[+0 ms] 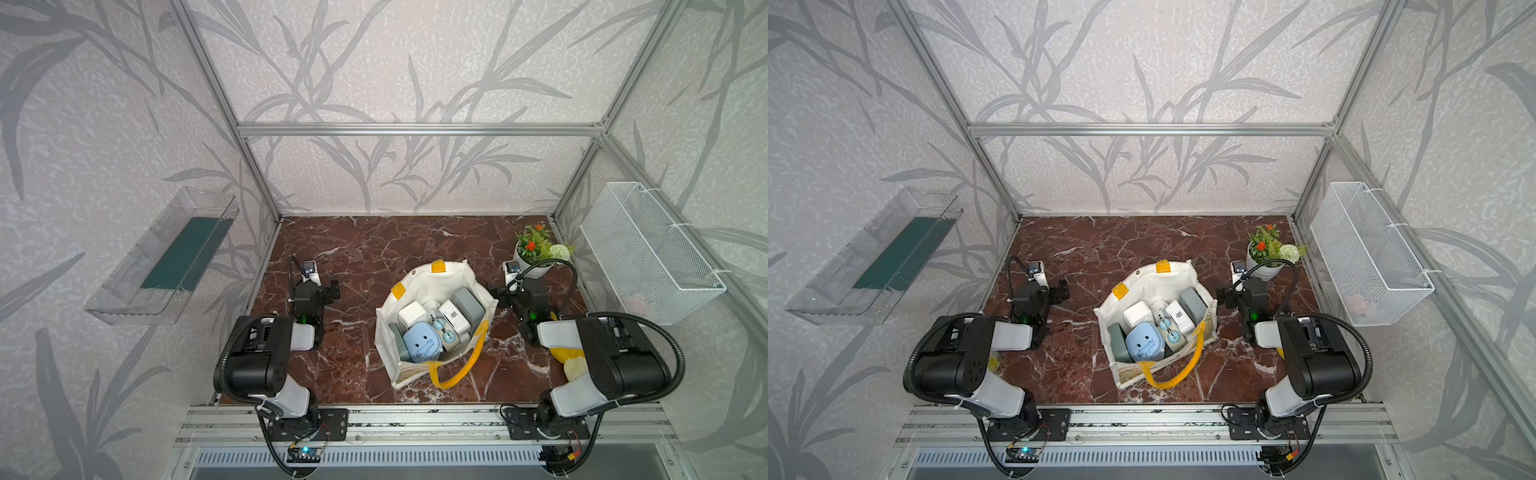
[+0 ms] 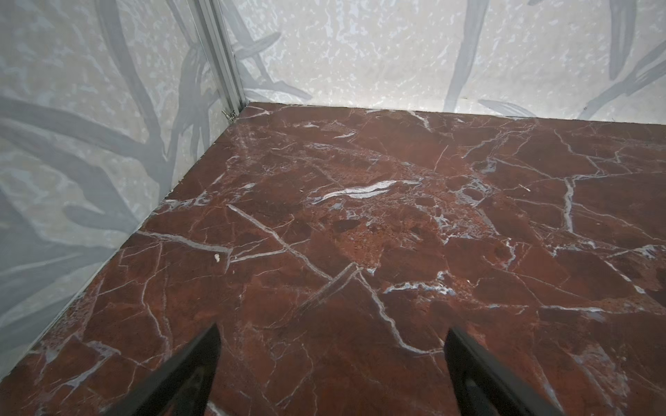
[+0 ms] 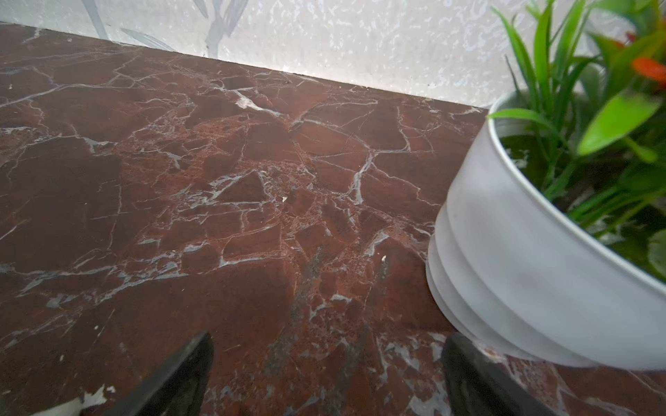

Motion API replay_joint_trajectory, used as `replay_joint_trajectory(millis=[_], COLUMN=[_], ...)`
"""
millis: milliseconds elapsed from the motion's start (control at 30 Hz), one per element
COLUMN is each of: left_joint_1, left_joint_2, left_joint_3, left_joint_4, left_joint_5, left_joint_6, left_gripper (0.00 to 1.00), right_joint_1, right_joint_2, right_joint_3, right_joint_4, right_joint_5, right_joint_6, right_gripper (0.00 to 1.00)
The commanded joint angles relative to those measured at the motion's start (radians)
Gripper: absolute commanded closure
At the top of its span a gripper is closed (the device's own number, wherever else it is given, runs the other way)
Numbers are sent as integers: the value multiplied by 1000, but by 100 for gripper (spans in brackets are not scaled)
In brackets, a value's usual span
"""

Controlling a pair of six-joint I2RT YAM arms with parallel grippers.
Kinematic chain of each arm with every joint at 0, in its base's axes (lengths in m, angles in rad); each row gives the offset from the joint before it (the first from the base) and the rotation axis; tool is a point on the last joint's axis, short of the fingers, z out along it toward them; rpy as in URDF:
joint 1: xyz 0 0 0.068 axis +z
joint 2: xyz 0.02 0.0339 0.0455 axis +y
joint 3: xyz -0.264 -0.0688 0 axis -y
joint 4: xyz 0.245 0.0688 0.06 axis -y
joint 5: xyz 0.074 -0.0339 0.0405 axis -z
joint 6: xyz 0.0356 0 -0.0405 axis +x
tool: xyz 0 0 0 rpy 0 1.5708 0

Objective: Take the alarm clock out of the canvas bag
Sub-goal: Pick up the canvas bag from the center of the board.

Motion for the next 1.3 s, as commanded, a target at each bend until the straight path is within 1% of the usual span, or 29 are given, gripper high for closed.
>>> replay_joint_trajectory(millis=[0, 1100, 1200, 1267], left_joint_1=[0, 0, 8, 7], left_joint_2=[2, 2, -2, -39], left_joint_3=[11, 13, 18, 22], left_joint_4=[13, 10, -3, -33], left_joint_5=[5, 5, -6, -42], left_joint_6=[11, 9, -6, -15], left_gripper=[1, 1, 1, 1], right_joint_1=[3, 3, 1, 0], right_joint_2=[-18, -18, -15, -17], right_joint_3=[15, 16, 19, 17], right_joint_4=[3, 3, 0, 9], right_joint_5=[11, 12, 24, 33], right_joint_6=[3, 3, 15, 20], right_gripper=[1, 1, 1, 1])
